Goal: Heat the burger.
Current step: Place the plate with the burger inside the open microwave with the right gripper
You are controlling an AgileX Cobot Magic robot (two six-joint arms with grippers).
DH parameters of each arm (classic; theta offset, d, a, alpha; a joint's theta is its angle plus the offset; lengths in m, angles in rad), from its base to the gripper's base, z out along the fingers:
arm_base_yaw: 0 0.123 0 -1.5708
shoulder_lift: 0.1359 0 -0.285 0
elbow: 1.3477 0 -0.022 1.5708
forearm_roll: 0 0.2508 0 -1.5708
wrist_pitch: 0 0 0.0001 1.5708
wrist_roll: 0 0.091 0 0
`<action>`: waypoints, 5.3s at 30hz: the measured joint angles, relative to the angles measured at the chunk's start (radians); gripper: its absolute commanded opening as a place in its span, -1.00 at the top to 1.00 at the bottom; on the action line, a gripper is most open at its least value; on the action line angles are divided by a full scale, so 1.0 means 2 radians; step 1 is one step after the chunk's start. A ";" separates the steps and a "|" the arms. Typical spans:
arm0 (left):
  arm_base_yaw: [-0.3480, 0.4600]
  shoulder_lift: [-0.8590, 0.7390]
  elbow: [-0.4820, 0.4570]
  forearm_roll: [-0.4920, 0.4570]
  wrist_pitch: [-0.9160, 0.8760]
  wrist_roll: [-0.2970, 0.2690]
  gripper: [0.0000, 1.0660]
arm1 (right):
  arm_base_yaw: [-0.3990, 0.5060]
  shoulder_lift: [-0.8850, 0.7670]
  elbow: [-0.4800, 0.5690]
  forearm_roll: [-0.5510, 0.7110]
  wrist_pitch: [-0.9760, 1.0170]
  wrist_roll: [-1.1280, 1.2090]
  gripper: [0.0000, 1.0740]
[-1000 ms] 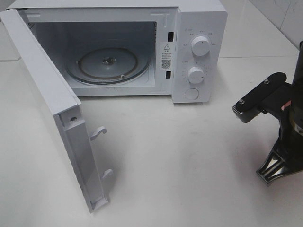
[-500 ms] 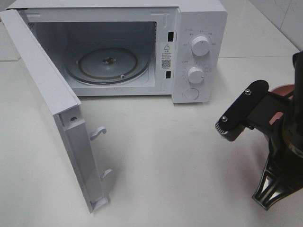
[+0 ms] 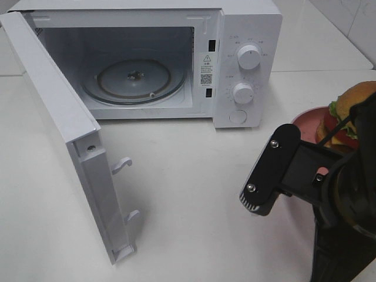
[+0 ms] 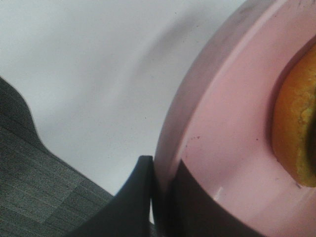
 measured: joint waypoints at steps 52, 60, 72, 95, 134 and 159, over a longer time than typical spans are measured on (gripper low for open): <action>0.000 0.000 0.000 0.000 0.000 0.000 -0.81 | 0.024 0.000 0.002 -0.074 -0.156 -0.294 1.00; 0.000 0.000 0.000 0.000 0.000 0.000 -0.81 | 0.010 0.000 0.002 -0.075 -0.166 -0.355 1.00; 0.000 0.000 0.000 0.000 0.000 0.000 -0.81 | 0.003 0.000 0.002 -0.076 -0.210 -0.427 1.00; 0.000 0.000 0.000 0.000 0.000 0.000 -0.81 | -0.139 0.001 0.004 0.025 -0.295 -0.703 1.00; 0.000 0.000 0.000 0.000 0.000 0.000 -0.81 | -0.298 0.015 -0.006 0.355 -0.372 -1.211 1.00; 0.000 0.000 0.000 0.000 0.000 0.000 -0.81 | -0.282 0.095 -0.091 0.370 -0.373 -1.212 1.00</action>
